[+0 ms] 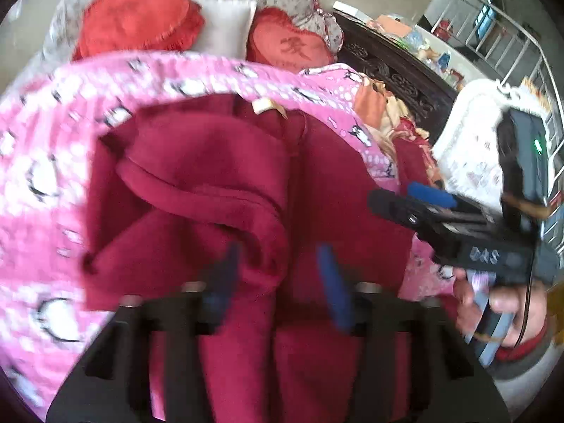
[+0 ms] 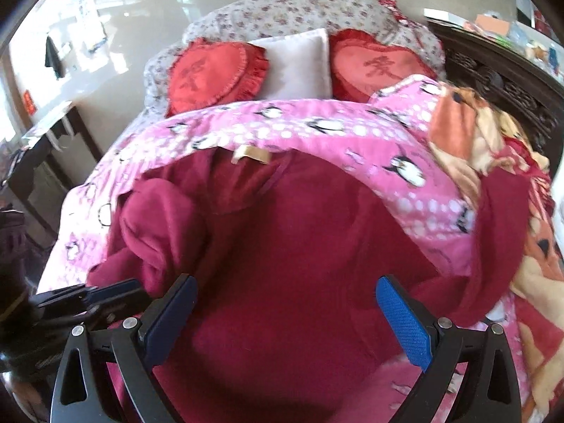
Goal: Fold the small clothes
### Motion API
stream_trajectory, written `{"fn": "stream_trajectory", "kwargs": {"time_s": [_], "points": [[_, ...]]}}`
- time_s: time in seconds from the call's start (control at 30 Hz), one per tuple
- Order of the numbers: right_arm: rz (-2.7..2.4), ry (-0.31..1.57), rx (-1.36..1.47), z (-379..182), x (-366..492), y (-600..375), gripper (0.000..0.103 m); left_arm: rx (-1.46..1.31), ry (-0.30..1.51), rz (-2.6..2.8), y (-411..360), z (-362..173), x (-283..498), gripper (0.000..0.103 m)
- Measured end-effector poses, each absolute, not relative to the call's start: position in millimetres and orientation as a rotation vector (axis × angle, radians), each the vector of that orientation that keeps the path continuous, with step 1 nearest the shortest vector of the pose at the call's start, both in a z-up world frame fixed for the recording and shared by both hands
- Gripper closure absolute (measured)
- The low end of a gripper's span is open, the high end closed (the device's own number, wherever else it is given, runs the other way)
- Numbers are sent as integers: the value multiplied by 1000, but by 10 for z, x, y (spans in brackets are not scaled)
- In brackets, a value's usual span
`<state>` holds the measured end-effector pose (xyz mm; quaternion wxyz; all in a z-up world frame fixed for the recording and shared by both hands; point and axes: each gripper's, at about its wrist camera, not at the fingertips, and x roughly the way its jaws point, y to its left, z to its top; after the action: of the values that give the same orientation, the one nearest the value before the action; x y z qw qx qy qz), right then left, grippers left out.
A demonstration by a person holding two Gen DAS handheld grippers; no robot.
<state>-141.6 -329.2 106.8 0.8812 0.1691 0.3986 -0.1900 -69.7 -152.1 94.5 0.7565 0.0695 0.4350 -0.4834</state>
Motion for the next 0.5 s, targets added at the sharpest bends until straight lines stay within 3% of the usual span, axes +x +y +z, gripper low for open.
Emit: {"fn": "stream_trajectory", "kwargs": {"time_s": [0.17, 0.23, 0.3, 0.37, 0.5], "points": [[-242, 785, 285, 1142, -1148, -2962, 5, 359, 841, -887, -1306, 932, -695, 46], [-193, 808, 214, 1116, -957, -2798, 17, 461, 815, -795, -1286, 851, -645, 46], [-147, 836, 162, 1049, -813, -2680, 36, 487, 840, -755, -1269, 765, -561, 46], [-104, 878, 129, 934, -643, -2579, 44, 466, 882, -753, -1215, 705, -473, 46], [-84, 943, 96, 699, -361, -2516, 44, 463, 893, -715, -1101, 645, -398, 46]]}}
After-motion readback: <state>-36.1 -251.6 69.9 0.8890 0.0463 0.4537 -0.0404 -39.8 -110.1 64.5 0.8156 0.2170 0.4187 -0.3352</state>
